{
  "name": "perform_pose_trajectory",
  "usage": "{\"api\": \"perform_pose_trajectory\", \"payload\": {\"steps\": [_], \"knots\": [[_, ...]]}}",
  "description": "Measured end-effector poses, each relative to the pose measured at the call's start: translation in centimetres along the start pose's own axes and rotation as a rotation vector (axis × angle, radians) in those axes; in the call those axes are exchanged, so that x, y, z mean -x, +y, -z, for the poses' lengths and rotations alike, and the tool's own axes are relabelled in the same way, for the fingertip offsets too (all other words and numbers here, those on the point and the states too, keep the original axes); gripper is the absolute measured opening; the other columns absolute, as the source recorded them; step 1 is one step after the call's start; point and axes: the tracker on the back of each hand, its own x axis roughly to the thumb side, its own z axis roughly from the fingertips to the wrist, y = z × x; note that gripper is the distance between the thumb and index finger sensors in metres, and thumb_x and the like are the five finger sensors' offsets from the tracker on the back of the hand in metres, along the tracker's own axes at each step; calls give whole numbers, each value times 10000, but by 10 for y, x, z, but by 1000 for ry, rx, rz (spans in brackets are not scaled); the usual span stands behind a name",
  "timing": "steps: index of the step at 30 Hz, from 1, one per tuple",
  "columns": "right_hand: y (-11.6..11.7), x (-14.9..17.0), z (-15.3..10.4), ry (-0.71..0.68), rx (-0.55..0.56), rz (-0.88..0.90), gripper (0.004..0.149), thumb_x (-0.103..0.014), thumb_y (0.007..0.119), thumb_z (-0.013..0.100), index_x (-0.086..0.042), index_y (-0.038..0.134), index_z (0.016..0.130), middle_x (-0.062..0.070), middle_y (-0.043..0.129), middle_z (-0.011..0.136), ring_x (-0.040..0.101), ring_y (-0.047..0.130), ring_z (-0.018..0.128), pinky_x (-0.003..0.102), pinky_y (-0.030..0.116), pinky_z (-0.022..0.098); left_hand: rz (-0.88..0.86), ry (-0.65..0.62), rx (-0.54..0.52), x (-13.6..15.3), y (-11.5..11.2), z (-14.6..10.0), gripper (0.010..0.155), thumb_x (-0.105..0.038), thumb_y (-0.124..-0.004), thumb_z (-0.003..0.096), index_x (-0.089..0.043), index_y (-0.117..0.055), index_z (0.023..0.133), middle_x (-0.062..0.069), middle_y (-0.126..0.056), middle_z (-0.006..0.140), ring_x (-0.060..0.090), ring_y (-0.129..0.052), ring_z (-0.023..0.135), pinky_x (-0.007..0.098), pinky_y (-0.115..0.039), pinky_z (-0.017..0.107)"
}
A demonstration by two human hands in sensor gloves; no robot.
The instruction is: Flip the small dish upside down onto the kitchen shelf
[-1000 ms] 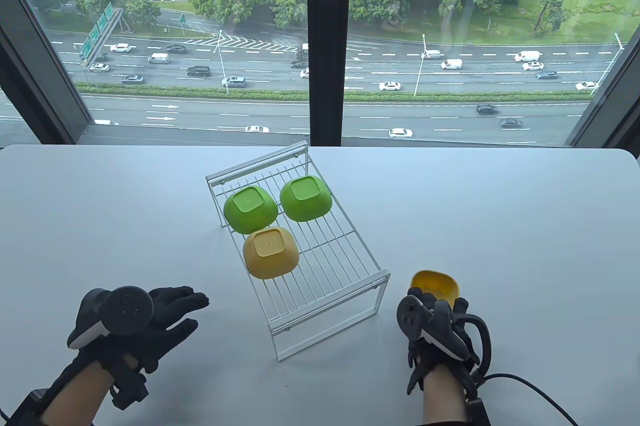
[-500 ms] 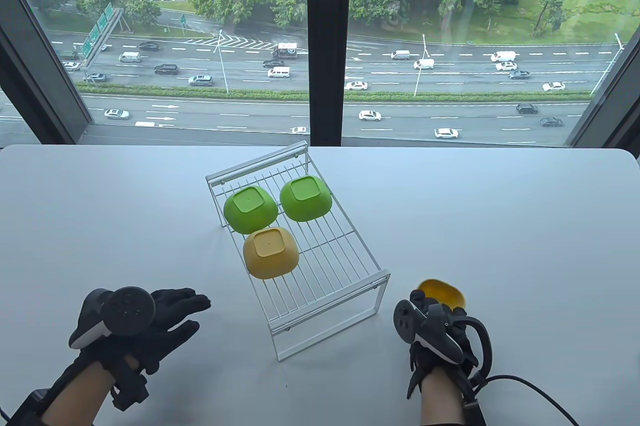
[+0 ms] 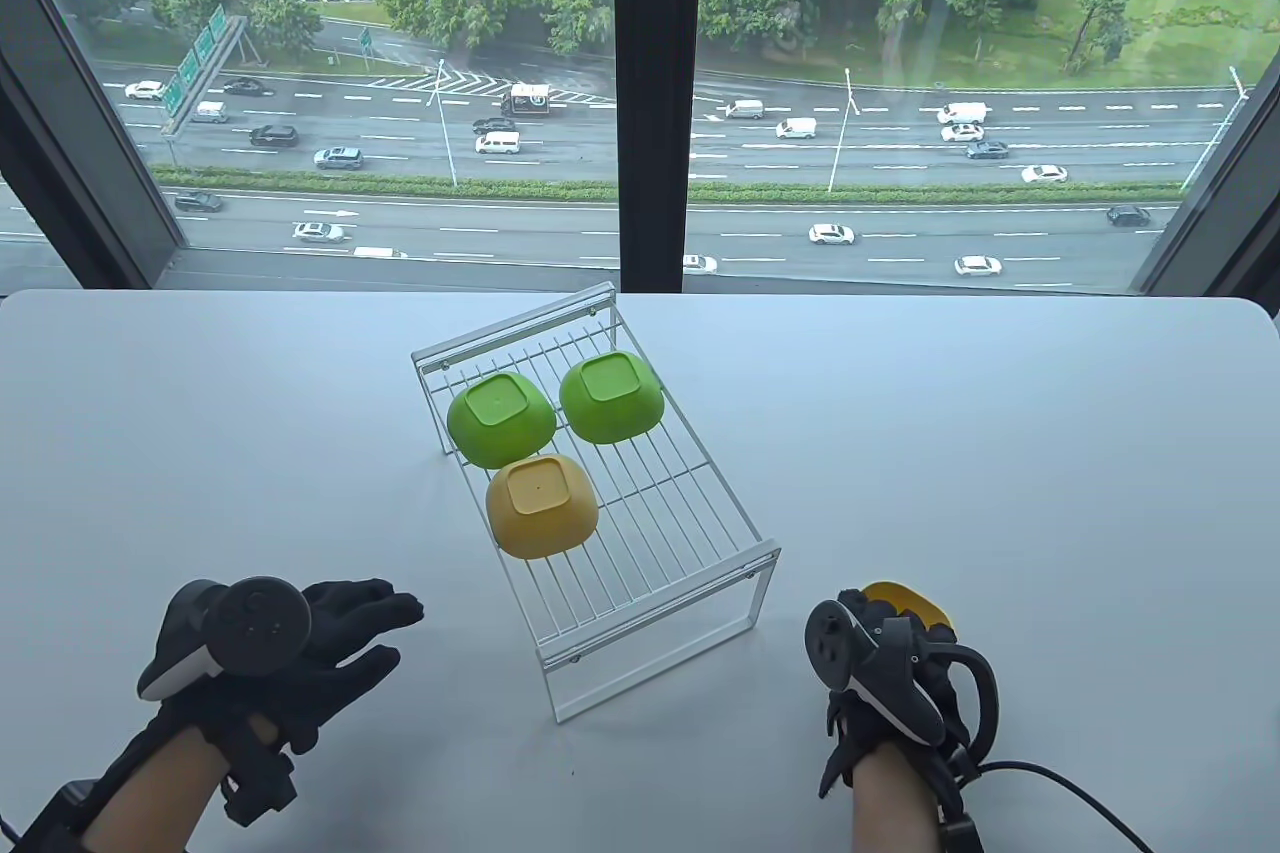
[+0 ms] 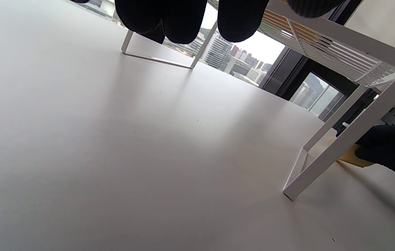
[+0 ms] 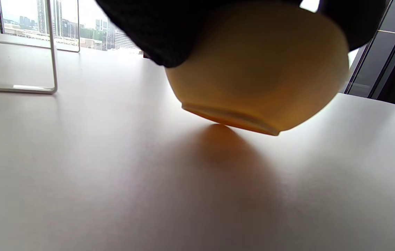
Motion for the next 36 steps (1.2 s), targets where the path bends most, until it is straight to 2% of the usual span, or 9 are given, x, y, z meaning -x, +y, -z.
{"api": "perform_pose_trajectory", "payload": {"steps": [8,14,31,36], "knots": [[-2,3,-2,18,31,37,565,-233,789,468,-187,658,1016,82,849,848,222,858,607,677,697,614,2,2,3,0,0,0,647,-574,-618,469,-335,-643,1070,84,-601,1170,425,-573,1057,719,-481,751],[-7,4,-5,17,95,64,560,-228,765,470,-237,661,1020,68,822,862,226,828,628,677,690,619,0,0,1,-1,-1,0,656,-575,-616,469,-334,-616,1080,93,-569,1179,425,-568,1059,720,-477,750],[-16,2,-9,-18,177,111,535,-236,748,466,-286,705,998,37,834,853,245,813,640,684,599,664,5,2,-21,0,3,-3,662,-571,-619,468,-333,-596,1085,94,-553,1182,428,-555,1061,724,-466,751],[-24,1,-13,-37,235,151,524,-244,753,466,-316,729,984,18,849,851,254,818,653,696,585,665,8,7,-17,0,3,-3,662,-571,-619,468,-333,-596,1085,95,-551,1183,428,-554,1061,724,-465,751]]}}
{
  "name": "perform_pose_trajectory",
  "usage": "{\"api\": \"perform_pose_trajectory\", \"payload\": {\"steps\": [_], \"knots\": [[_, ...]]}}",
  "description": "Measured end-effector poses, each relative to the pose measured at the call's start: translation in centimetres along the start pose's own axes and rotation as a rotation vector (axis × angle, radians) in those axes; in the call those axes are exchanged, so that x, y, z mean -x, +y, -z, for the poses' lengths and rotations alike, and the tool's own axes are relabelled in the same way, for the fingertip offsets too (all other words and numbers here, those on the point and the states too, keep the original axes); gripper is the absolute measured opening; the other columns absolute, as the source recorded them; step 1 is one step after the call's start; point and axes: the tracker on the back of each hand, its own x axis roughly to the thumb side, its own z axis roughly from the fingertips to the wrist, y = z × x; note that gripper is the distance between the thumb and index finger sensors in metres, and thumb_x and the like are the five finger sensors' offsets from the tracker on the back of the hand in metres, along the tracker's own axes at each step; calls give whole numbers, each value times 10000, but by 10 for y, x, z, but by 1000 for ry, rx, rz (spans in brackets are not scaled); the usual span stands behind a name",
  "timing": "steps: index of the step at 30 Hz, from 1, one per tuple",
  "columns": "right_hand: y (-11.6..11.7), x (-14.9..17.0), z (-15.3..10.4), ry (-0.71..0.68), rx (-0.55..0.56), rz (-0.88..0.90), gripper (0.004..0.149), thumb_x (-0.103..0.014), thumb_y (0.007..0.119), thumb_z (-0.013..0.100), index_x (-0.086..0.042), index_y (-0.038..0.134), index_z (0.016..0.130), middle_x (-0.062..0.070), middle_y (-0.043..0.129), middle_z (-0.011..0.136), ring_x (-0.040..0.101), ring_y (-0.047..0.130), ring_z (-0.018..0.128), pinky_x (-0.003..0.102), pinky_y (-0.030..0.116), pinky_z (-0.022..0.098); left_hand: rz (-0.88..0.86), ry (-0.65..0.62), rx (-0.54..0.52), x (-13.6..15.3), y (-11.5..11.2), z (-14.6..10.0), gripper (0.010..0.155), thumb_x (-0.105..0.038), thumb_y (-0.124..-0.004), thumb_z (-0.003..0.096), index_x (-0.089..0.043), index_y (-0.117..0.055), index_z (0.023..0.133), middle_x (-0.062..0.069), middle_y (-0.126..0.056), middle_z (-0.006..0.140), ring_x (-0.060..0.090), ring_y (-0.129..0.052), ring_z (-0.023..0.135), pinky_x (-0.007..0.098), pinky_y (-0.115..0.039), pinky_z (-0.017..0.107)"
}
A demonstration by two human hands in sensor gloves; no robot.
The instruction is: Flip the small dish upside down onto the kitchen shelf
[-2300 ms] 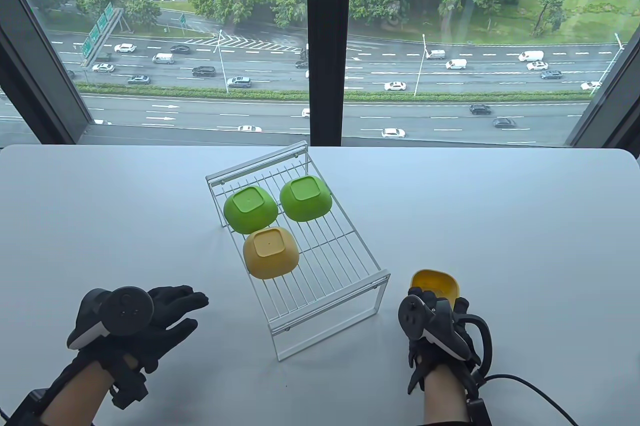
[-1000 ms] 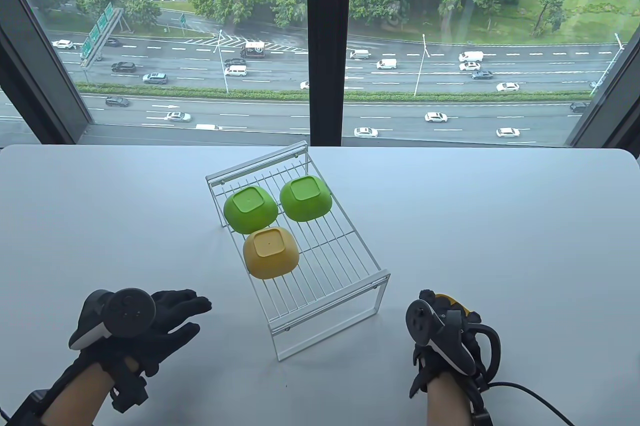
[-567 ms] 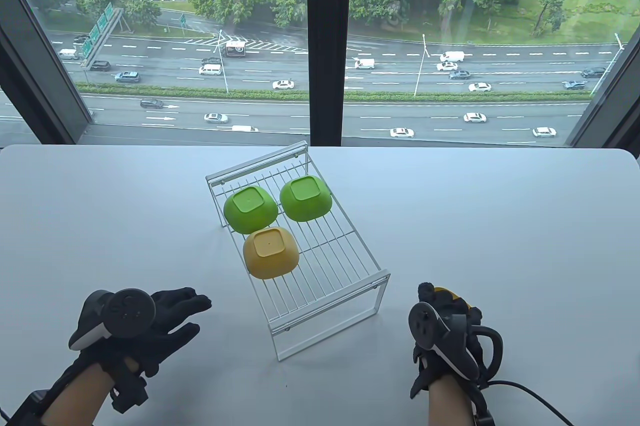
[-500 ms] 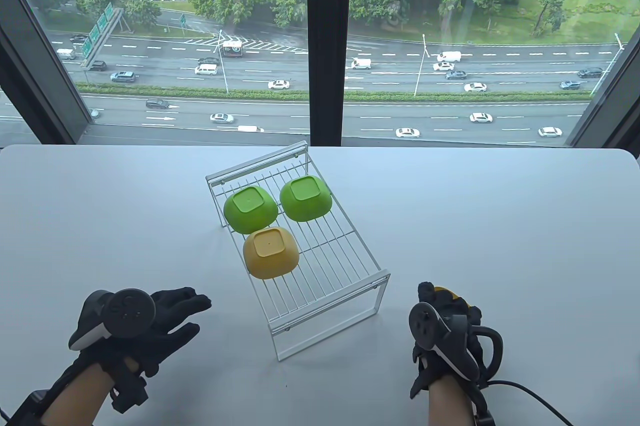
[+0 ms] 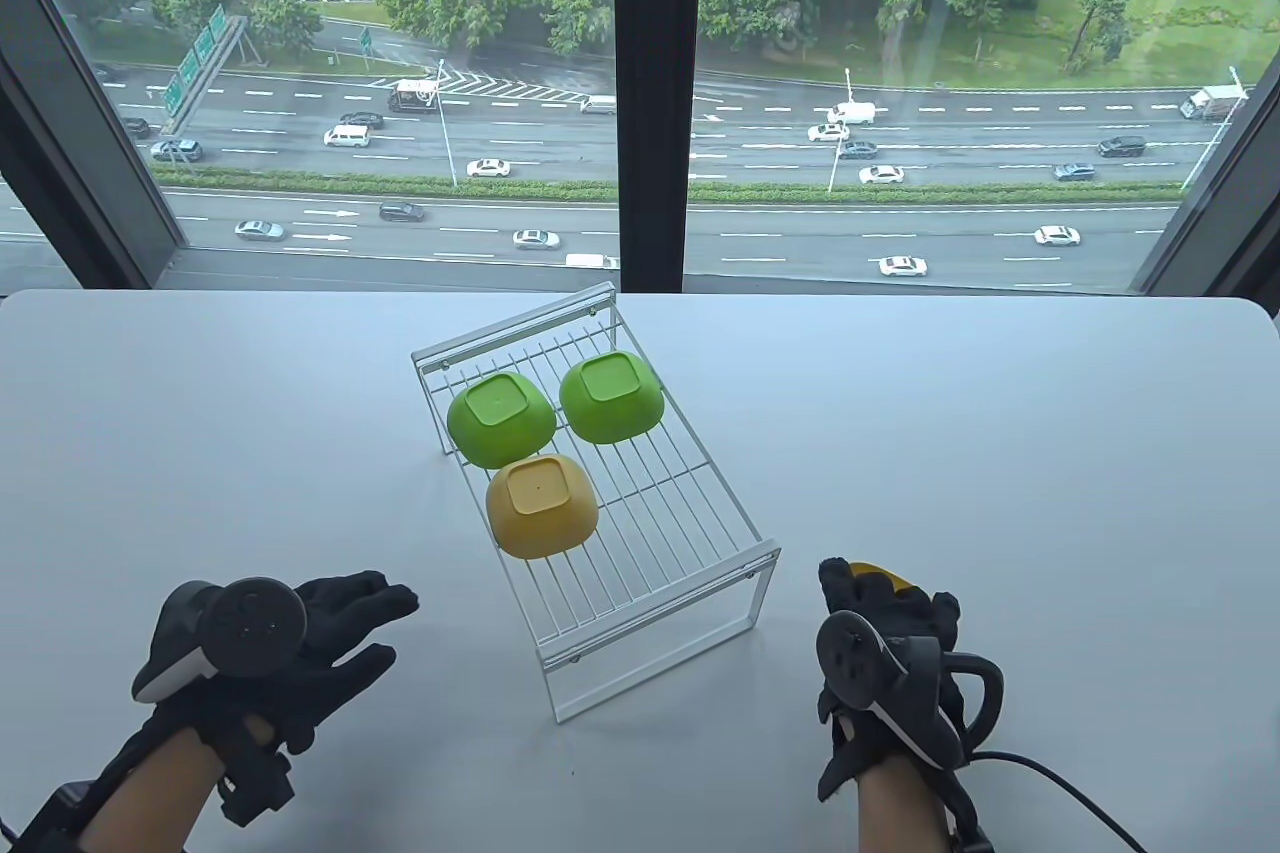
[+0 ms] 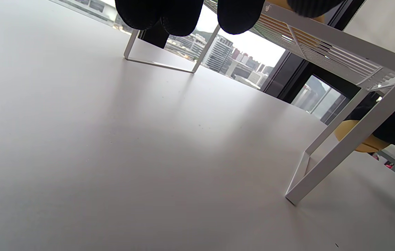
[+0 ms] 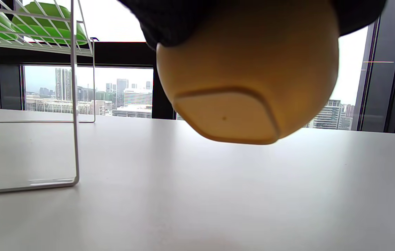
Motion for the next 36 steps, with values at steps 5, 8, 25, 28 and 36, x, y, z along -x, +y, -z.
{"api": "perform_pose_trajectory", "payload": {"steps": [5,8,25,28,36], "knots": [[-14,-3,-5,-7,73,67,522,-246,754,466,-307,733,983,28,853,843,267,825,655,721,543,666,1,-3,0,0,0,0,660,-570,-619,467,-333,-599,1083,95,-554,1181,427,-556,1060,723,-467,751],[-20,-2,-7,-6,94,95,522,-249,752,468,-307,731,987,28,849,845,265,824,659,723,535,669,4,-4,5,-1,-1,0,660,-570,-619,467,-333,-601,1083,95,-556,1181,428,-556,1060,724,-466,751],[-32,7,-10,0,156,215,501,-260,731,476,-353,758,968,27,839,837,306,850,708,737,484,674,9,1,11,-1,-1,-1,659,-568,-620,466,-331,-604,1081,94,-558,1179,425,-558,1059,723,-467,751],[-32,7,-10,-25,160,218,497,-261,724,479,-368,757,963,20,832,843,297,838,717,743,484,673,7,-2,12,-1,-2,0,659,-568,-620,466,-332,-604,1081,93,-559,1179,426,-559,1059,723,-467,750],[-34,5,-11,-101,155,264,491,-260,694,491,-372,748,966,37,794,858,295,790,741,746,507,674,3,1,20,-1,-2,0,660,-569,-620,466,-330,-605,1082,96,-556,1180,427,-557,1059,724,-465,750]]}}
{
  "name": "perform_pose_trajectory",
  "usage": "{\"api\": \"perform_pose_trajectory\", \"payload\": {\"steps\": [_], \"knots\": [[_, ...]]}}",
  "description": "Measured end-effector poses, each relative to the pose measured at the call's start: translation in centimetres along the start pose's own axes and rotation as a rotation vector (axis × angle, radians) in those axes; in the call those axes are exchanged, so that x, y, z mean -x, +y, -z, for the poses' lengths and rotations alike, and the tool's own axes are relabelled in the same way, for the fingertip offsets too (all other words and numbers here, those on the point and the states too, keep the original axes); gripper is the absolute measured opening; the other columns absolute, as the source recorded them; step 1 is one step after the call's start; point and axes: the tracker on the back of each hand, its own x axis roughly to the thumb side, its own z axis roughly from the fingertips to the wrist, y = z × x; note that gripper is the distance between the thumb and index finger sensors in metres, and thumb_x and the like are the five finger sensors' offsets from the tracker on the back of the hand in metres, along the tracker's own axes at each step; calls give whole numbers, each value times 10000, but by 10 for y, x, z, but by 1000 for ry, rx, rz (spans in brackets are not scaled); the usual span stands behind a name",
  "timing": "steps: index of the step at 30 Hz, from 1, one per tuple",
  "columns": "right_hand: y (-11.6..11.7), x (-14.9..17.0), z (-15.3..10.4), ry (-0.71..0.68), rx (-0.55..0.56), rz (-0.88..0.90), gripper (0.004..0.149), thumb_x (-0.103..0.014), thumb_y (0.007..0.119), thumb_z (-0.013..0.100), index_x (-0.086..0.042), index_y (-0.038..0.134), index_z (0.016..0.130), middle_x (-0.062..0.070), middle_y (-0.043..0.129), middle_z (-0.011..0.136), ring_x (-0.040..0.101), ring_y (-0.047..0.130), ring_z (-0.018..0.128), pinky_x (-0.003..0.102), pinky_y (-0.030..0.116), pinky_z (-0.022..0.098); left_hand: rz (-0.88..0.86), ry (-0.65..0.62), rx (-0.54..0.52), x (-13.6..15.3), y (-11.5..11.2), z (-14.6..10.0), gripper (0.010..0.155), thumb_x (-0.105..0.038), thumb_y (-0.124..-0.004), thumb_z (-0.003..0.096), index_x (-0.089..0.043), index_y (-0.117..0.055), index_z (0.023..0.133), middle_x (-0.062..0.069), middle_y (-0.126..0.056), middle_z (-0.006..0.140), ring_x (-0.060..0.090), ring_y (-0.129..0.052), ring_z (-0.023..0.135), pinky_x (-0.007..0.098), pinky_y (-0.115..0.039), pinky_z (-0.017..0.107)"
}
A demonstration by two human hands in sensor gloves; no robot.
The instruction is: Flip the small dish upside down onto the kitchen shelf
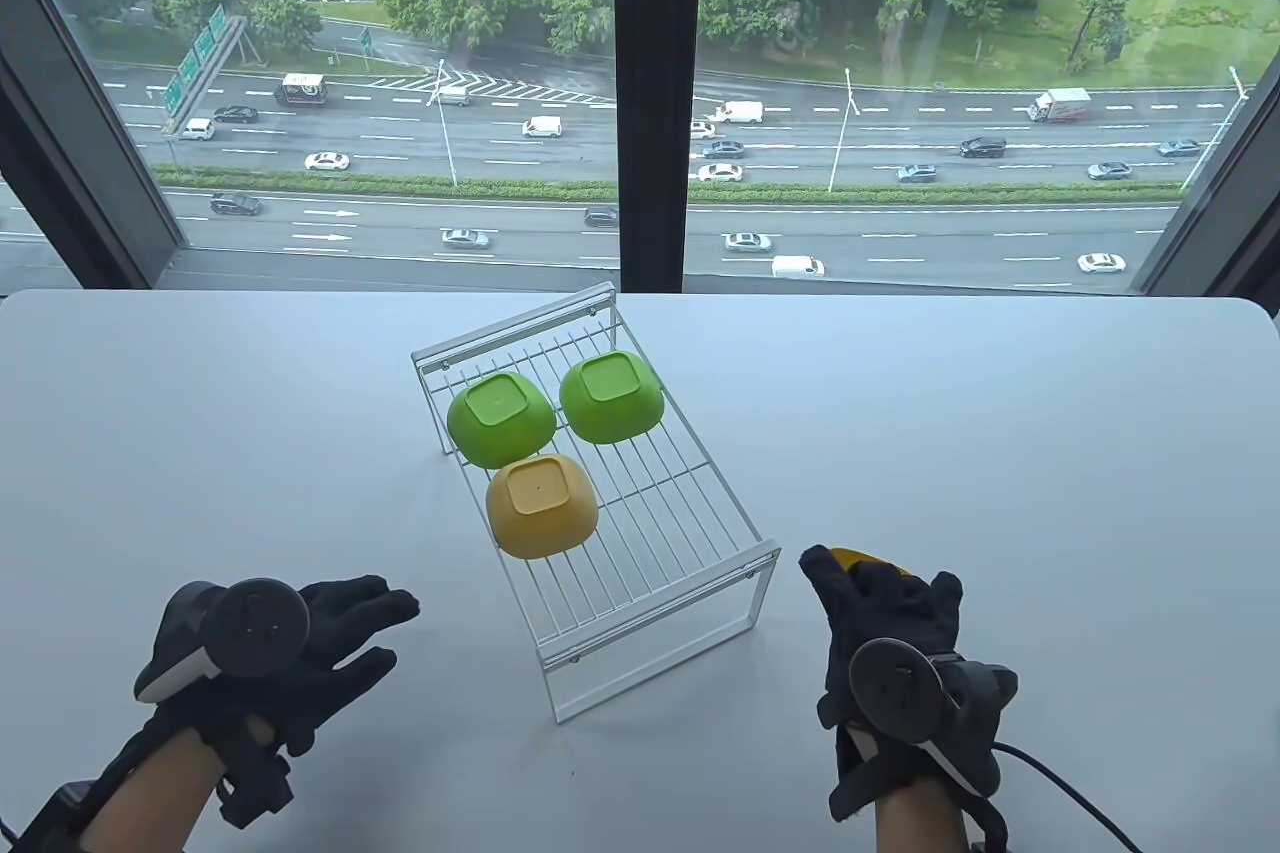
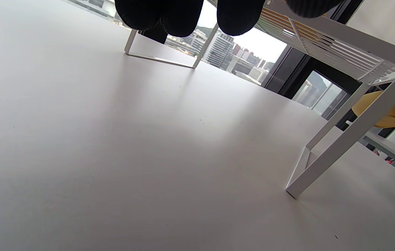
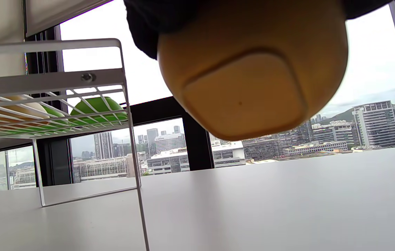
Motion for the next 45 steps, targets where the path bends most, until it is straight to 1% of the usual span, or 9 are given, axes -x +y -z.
{"api": "perform_pose_trajectory", "payload": {"steps": [4,8,16,21,30,34,39,41,45], "knots": [[-2,-2,-1,-24,25,28,488,-259,683,498,-375,744,968,52,772,865,298,766,753,751,531,664,-2,-1,-1,0,0,0,659,-568,-620,467,-331,-604,1082,96,-555,1181,427,-555,1061,723,-464,751],[-7,-5,-2,-59,91,53,484,-262,677,501,-388,750,963,54,762,870,301,747,767,762,543,651,-3,3,7,0,0,0,662,-570,-619,467,-332,-600,1084,98,-546,1184,429,-547,1063,726,-461,751],[-12,-12,-5,-98,143,89,478,-276,676,505,-418,759,954,39,763,875,302,734,789,771,587,625,-3,-3,9,0,0,0,662,-570,-618,468,-331,-599,1085,99,-535,1187,430,-541,1064,724,-463,751],[-12,-12,-5,-105,128,120,488,-292,646,516,-406,701,988,72,724,864,302,714,753,767,598,622,-6,-3,14,0,-1,0,663,-570,-618,469,-331,-595,1086,101,-528,1189,433,-535,1065,723,-462,752],[-23,-16,-4,-106,175,151,526,-369,620,531,-349,558,1052,74,692,829,258,702,671,736,644,610,-15,1,24,0,-1,1,663,-570,-617,470,-332,-591,1088,102,-518,1192,434,-528,1067,724,-459,753],[-25,-14,-4,-82,182,165,554,-415,665,529,-322,541,1061,71,686,816,248,698,650,719,671,599,-20,6,15,1,0,1,666,-570,-617,470,-330,-587,1090,104,-513,1192,435,-524,1068,725,-456,753],[-27,-13,-3,-65,181,170,704,-476,824,481,-286,496,1074,52,667,816,232,692,648,688,716,586,-26,5,-20,2,5,0,665,-568,-618,469,-330,-585,1089,105,-512,1192,434,-526,1067,724,-457,752],[-28,-13,-3,-62,185,160,773,-469,888,450,-276,481,1077,49,662,817,229,692,648,684,725,585,-27,11,-21,2,5,-1,665,-568,-618,468,-330,-585,1088,103,-512,1191,432,-526,1067,725,-457,751],[-29,-12,-4,-70,177,143,857,-414,943,430,-258,418,1090,44,646,825,225,688,655,659,748,589,-23,19,-22,2,6,-1,665,-567,-618,467,-331,-584,1087,103,-511,1190,433,-525,1066,725,-456,751]]}}
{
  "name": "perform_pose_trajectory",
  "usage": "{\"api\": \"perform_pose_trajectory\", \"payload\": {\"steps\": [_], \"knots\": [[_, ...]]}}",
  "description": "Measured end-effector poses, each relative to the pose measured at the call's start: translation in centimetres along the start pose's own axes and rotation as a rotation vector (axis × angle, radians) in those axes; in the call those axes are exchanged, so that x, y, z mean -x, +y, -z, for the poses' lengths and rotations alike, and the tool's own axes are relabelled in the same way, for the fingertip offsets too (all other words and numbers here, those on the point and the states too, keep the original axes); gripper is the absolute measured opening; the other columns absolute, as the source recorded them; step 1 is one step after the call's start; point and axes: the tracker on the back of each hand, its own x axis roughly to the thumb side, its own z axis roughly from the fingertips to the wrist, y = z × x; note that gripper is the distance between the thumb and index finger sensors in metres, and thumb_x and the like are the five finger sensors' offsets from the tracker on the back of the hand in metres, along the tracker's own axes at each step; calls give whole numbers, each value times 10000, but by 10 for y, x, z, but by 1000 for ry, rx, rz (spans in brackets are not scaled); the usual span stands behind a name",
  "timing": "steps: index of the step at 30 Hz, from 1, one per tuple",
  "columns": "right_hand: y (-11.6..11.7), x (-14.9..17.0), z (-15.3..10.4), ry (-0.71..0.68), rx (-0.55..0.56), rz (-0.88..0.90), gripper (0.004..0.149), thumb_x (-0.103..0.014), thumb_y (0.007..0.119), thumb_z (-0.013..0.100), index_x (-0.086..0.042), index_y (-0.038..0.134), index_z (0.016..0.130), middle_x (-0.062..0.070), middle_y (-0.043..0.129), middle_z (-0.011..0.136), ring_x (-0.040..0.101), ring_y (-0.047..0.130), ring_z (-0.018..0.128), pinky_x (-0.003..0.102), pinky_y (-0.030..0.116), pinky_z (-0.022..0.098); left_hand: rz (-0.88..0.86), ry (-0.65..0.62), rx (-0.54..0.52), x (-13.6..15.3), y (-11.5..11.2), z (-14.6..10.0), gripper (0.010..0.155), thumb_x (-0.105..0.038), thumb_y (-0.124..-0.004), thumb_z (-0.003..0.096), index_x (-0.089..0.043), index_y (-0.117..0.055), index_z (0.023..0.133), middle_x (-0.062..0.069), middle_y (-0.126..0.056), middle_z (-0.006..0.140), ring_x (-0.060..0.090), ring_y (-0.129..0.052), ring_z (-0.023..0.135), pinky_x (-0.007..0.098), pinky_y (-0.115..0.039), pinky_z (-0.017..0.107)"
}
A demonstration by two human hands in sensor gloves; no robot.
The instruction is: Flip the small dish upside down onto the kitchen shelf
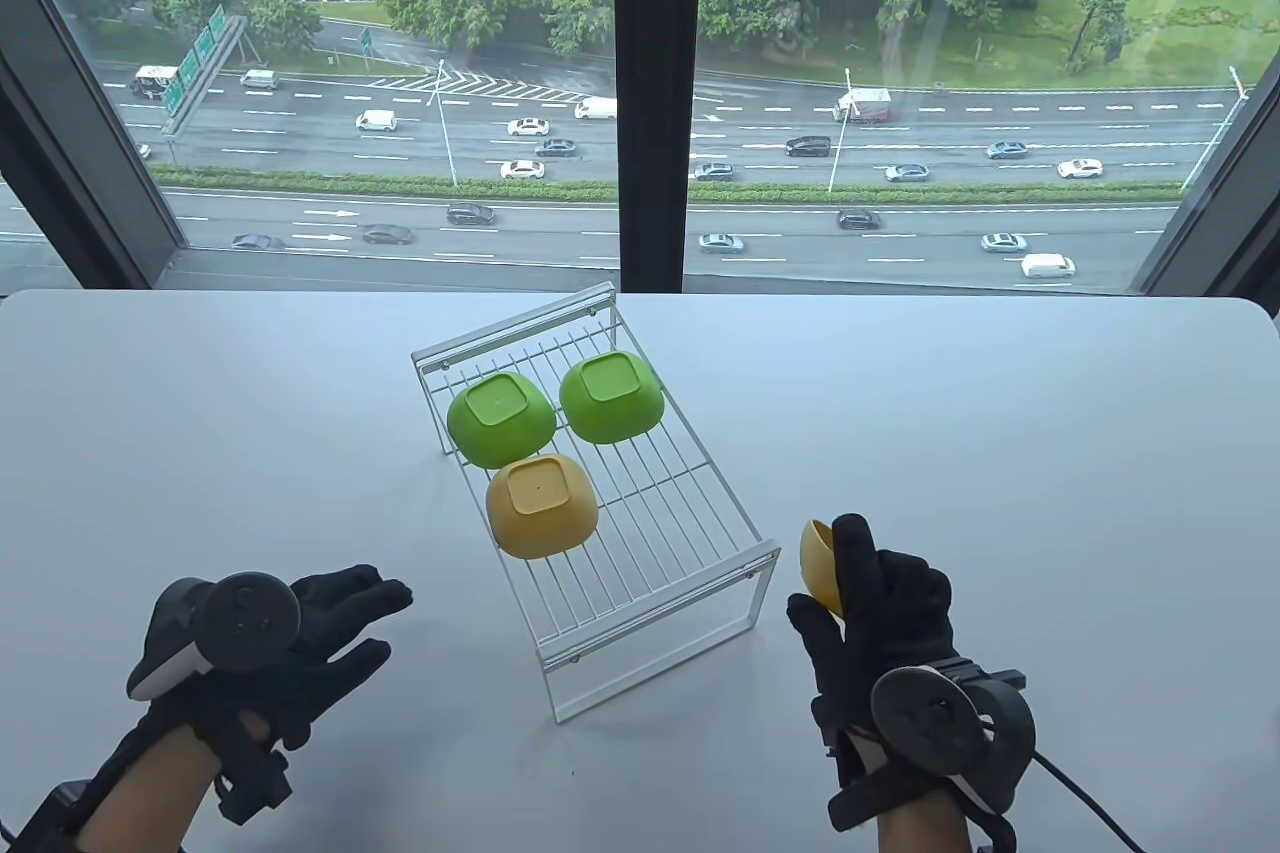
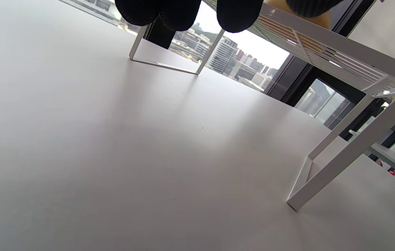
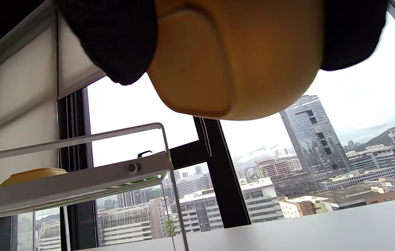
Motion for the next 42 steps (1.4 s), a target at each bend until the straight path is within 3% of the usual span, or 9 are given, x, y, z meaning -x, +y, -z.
{"api": "perform_pose_trajectory", "payload": {"steps": [6,12,15,18,30,42], "knots": [[-5,-2,1,-51,8,21,833,-393,928,445,-253,420,1090,31,659,819,206,716,632,633,774,585,24,-2,-41,0,3,-3,663,-566,-617,465,-331,-583,1084,100,-511,1187,429,-529,1065,722,-459,752],[-20,-13,10,-99,98,103,818,-407,907,466,-251,412,1098,27,676,814,202,734,619,623,788,573,72,8,-66,-1,5,-6,661,-564,-619,466,-331,-584,1083,99,-512,1187,427,-531,1064,722,-459,752],[-23,-24,21,-115,38,95,818,-412,901,469,-256,407,1102,25,680,810,195,738,611,617,797,566,79,10,-84,0,8,-8,661,-564,-618,466,-332,-582,1083,97,-512,1187,428,-531,1064,722,-459,753],[-25,-33,35,-107,-103,94,820,-405,897,475,-255,395,1106,33,672,816,202,730,616,622,785,572,94,18,-80,0,7,-7,662,-566,-617,467,-331,-580,1085,98,-512,1188,429,-530,1065,722,-459,753],[-25,-86,76,-64,-141,-1,840,-392,925,449,-256,419,1105,27,696,799,191,748,580,602,809,561,75,9,-87,1,9,-8,662,-565,-617,465,-332,-578,1084,97,-506,1189,428,-527,1065,722,-457,753],[-6,-116,105,19,-353,-1,850,-414,903,465,-243,382,1114,35,673,820,193,741,592,588,816,554,40,-4,-103,3,14,-11,663,-564,-620,465,-329,-583,1084,100,-509,1187,430,-528,1064,724,-453,753]]}}
